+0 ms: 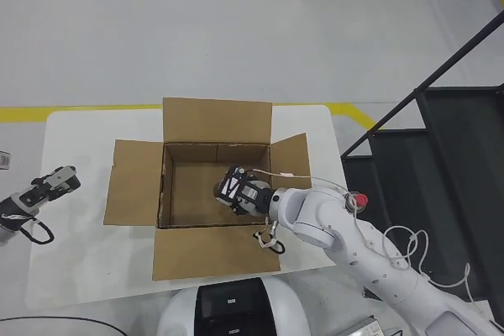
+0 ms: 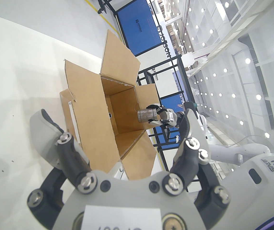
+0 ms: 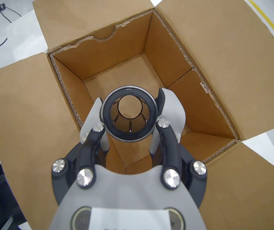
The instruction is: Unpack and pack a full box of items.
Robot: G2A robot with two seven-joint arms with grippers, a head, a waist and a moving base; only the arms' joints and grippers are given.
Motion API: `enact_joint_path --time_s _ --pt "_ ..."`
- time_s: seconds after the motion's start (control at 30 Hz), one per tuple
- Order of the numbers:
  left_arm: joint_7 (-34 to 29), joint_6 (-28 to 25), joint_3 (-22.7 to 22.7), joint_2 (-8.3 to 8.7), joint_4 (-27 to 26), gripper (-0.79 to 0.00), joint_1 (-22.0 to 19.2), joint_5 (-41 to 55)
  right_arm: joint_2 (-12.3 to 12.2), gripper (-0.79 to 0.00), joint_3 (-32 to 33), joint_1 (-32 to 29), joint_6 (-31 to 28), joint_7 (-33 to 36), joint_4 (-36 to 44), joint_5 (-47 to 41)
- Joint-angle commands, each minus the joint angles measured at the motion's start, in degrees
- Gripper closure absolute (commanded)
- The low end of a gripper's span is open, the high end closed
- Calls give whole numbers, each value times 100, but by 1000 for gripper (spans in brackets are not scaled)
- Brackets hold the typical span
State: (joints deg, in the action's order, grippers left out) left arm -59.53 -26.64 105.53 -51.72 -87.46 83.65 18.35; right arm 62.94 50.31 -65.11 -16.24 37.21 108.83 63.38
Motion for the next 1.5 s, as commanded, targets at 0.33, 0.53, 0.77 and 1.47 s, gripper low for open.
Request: enact_joint_path --time_s 0.33,0.53,0.77,1.47 --pt "0 0 0 0 0 -785 0 0 807 0 -1632 1740 33 -296 -2378 -187" --pt "0 0 0 0 0 -785 0 0 1165 0 -2053 2100 196 -401 -3340 -281" --pt "0 0 0 0 0 -785 0 0 1526 0 -2360 2317 493 -486 -4051 -223" --pt "0 0 0 0 0 -785 0 0 1722 -785 -1940 2234 380 -328 -3905 -71"
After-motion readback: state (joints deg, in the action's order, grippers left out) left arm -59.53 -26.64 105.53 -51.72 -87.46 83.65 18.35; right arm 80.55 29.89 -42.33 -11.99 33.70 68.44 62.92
